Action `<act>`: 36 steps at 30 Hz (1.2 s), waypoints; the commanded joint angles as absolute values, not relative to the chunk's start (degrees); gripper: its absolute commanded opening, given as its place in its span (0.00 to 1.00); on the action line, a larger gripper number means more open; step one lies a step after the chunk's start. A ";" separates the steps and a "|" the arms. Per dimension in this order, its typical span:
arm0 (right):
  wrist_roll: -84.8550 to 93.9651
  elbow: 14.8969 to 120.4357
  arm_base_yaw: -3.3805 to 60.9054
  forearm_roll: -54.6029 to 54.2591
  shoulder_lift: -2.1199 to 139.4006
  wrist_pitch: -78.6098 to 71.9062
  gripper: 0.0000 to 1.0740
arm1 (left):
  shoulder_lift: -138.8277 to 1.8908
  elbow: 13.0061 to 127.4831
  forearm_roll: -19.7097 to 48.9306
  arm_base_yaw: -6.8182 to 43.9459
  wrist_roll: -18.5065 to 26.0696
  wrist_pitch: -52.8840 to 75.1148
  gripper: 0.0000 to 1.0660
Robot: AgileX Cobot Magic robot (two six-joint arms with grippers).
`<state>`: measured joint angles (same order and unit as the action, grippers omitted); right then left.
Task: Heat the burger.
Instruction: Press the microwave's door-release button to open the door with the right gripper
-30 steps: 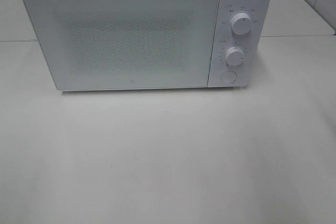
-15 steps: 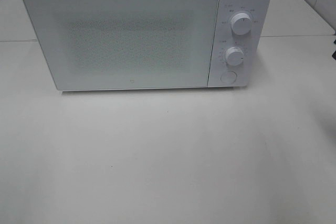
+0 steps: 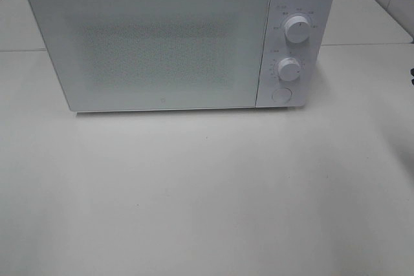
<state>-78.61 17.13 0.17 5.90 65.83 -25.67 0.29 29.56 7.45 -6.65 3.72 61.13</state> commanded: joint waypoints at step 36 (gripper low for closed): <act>-80.62 17.25 24.41 -17.76 90.64 -46.81 0.00 | 0.92 29.51 7.39 -6.47 3.32 61.19 0.92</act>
<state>-80.62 17.30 22.92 -15.30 89.44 -44.06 0.29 29.56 7.45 -6.65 3.72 61.19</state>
